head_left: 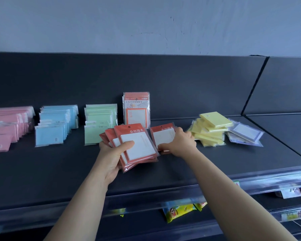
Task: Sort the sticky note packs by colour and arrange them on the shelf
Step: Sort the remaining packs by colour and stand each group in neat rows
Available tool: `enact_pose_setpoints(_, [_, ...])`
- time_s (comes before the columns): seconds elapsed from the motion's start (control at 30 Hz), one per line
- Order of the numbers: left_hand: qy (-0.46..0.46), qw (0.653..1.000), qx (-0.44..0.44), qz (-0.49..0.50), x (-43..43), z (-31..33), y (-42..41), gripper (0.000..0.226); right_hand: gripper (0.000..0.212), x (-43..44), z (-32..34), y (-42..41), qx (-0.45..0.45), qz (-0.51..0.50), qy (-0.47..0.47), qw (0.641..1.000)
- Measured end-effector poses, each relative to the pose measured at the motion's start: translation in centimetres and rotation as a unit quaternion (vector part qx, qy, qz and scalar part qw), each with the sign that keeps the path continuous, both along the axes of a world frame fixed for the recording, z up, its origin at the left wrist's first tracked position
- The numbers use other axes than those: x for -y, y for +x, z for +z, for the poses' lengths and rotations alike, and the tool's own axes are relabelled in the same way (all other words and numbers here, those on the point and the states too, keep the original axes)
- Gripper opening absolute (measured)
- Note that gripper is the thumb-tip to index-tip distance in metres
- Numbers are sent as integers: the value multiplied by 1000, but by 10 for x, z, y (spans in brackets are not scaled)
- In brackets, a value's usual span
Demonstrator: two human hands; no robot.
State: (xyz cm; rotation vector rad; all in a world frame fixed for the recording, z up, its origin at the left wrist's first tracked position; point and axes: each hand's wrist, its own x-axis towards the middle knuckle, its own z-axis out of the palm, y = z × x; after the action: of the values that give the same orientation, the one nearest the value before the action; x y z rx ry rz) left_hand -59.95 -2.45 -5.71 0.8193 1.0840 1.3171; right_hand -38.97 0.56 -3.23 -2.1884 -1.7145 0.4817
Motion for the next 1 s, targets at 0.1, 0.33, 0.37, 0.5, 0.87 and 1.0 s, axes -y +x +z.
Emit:
enact_pose_setpoints(0.1, [9, 1000, 3, -3, 1, 1, 1, 63, 100, -3, 10, 6, -57, -20, -29, 998])
enact_pose_setpoints(0.33, [12, 1000, -9, -10, 1, 0, 2, 65, 83, -20, 14, 5, -46, 11, -114, 992])
enact_pose_setpoints(0.37, [10, 1000, -10, -9, 0, -1, 1, 66, 80, -22, 16, 3, -50, 5, -106, 993])
enact_pose_setpoints(0.5, [2, 1000, -9, -2, -1, -3, 1, 69, 77, -23, 20, -3, -33, -20, -77, 996])
enact_pose_setpoints(0.87, [0, 1000, -3, 1, -5, -7, 0, 72, 65, -14, 27, 3, -143, -6, -146, 979])
enact_pose_setpoints(1.0, [3, 1000, 2, -7, -5, -7, -1, 69, 51, -13, 18, 14, -210, -28, -80, 974])
